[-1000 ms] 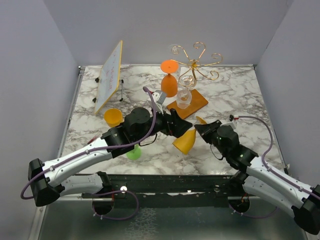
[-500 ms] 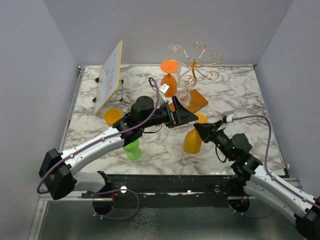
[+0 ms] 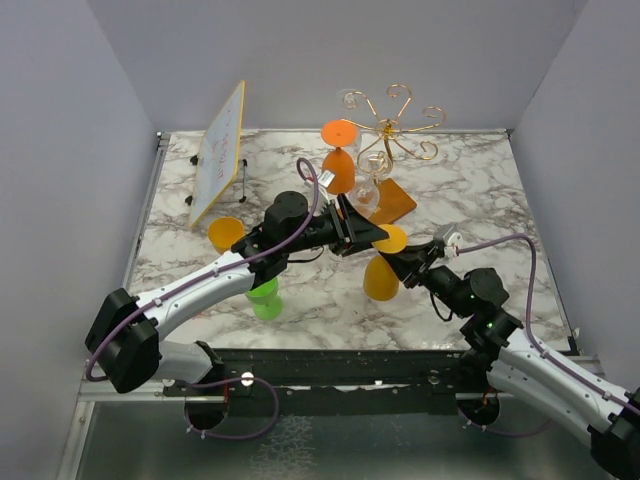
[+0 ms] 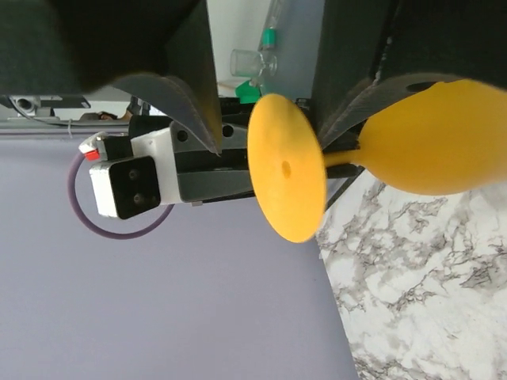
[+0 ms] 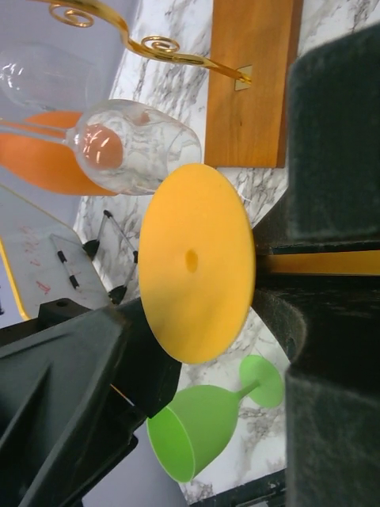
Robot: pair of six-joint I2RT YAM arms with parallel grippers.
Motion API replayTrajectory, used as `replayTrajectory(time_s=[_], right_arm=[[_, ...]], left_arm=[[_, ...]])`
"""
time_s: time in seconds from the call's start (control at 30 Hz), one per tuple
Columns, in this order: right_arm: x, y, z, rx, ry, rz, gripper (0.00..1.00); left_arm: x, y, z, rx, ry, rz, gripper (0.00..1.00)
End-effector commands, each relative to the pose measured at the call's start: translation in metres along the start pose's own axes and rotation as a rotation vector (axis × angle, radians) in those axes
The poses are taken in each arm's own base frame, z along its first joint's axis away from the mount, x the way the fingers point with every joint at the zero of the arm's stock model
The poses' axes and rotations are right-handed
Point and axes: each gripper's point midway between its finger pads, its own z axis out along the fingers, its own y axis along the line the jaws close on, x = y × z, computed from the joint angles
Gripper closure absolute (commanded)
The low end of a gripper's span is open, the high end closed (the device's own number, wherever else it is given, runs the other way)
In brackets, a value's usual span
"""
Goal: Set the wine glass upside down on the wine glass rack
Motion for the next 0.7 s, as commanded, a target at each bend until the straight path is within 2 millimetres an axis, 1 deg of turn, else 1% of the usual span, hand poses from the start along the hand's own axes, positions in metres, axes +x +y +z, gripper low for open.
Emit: replayTrajectory(time_s=[0.0,0.13,0.2,0.23,0.27,0.3,0.37,0.4,0.43,0.5,0.53,0.67], right_arm=[[-0.018,0.020,0.001,-0.115,-0.061,-0.045,0.99],[-0.023,0.030,-0.002,-0.165,-0.067,-0.024,0.99],[-0.022,0.032,-0.003,-0.173,-0.056,-0.005,0.99],[-0.020,0.032,-0.003,-0.170,-0.041,0.008,0.98],[-0.018,0.030,-0.003,-0.155,-0.021,0.029,0.93],[-0.015,0.027,-0.003,-0.128,0.005,0.063,0.83],[-0.012,0.023,-0.003,-0.076,0.065,0.149,0.58],[-0.009,0.023,-0.004,-0.063,0.098,0.184,0.49],[-0.005,0.024,-0.006,-0.061,0.129,0.207,0.43],[0.001,0.032,-0.010,-0.090,0.181,0.242,0.37],[0.006,0.036,-0.013,-0.106,0.215,0.262,0.36],[0.006,0.046,-0.023,-0.115,0.307,0.343,0.34]], left_arm=[[0.003,-0.005,-0.001,0.032,0.012,-0.022,0.59],[0.004,-0.007,-0.002,0.040,0.024,-0.024,0.81],[0.005,-0.007,-0.003,0.041,0.021,-0.021,0.95],[0.005,-0.007,-0.003,0.043,0.020,-0.020,1.00],[0.005,-0.008,-0.004,0.046,0.020,-0.013,1.00],[0.005,-0.009,-0.005,0.050,0.019,-0.006,1.00],[0.003,-0.011,-0.008,0.053,0.002,0.013,1.00],[0.003,-0.009,-0.010,0.051,-0.008,0.020,1.00],[0.001,-0.011,-0.012,0.053,-0.020,0.030,1.00],[0.000,-0.009,-0.015,0.050,-0.038,0.048,1.00],[0.000,-0.008,-0.017,0.049,-0.045,0.055,1.00],[-0.001,-0.003,-0.022,0.040,-0.068,0.086,1.00]])
